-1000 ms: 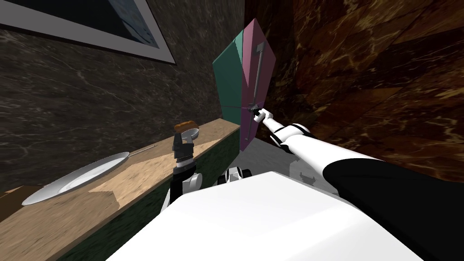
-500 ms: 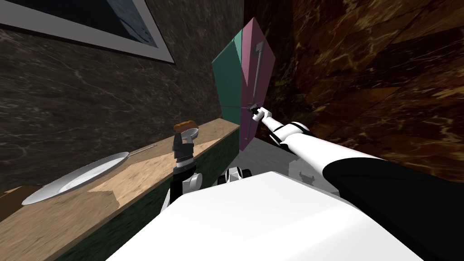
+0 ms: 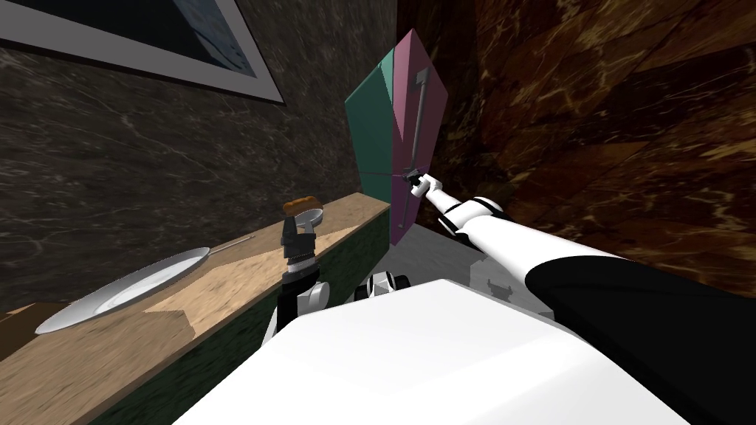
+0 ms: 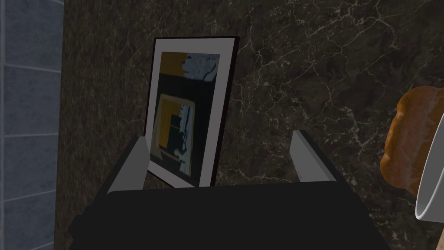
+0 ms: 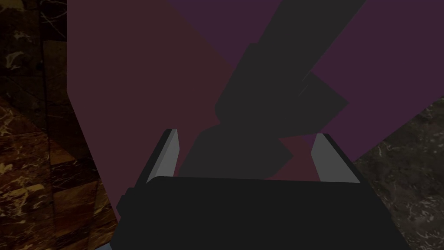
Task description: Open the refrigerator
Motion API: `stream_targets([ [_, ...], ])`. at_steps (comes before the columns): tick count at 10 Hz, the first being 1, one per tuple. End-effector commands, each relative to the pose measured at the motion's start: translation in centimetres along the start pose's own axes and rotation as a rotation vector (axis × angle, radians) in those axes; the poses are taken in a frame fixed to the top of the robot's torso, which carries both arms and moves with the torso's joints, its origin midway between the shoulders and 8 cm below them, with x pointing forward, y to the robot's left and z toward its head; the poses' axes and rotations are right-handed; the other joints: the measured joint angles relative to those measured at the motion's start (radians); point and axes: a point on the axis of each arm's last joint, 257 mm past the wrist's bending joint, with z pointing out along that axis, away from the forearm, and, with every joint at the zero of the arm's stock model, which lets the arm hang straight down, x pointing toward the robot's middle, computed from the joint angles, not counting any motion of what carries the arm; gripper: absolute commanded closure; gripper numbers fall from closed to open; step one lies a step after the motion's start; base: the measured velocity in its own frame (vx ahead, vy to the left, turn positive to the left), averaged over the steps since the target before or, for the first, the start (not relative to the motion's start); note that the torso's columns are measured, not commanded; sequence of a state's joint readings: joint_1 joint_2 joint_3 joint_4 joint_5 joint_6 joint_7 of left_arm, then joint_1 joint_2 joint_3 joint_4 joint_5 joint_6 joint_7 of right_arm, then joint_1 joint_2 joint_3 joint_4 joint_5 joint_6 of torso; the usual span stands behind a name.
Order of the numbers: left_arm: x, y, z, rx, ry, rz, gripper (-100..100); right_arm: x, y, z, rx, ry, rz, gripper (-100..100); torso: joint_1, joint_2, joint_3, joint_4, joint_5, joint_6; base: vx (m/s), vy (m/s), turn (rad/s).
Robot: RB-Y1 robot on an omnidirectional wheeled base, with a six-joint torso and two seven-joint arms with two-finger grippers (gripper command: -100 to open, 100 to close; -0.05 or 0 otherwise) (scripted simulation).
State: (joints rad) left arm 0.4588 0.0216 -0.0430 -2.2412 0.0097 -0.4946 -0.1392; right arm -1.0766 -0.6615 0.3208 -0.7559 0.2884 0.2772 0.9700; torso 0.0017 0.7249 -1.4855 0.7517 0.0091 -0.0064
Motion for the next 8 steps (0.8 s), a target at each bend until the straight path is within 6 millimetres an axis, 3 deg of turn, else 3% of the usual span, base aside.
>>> stream_targets([
  [1, 0.00, 0.00, 0.00, 0.000, 0.000, 0.000, 0, -3.06, -1.24, 0.31, 0.022, -0.030, -0.020, -100, -0.001, 0.000, 0.000, -0.001, 0.000, 0.000, -0.015, -0.019, 0.000],
  [8, 0.00, 0.00, 0.00, 0.000, 0.000, 0.000, 0, -3.31, -0.86, 0.50, 0.024, -0.016, -0.052, -100, 0.003, 0.003, 0.002, -0.003, 0.000, 0.002, -0.004, -0.007, 0.000],
])
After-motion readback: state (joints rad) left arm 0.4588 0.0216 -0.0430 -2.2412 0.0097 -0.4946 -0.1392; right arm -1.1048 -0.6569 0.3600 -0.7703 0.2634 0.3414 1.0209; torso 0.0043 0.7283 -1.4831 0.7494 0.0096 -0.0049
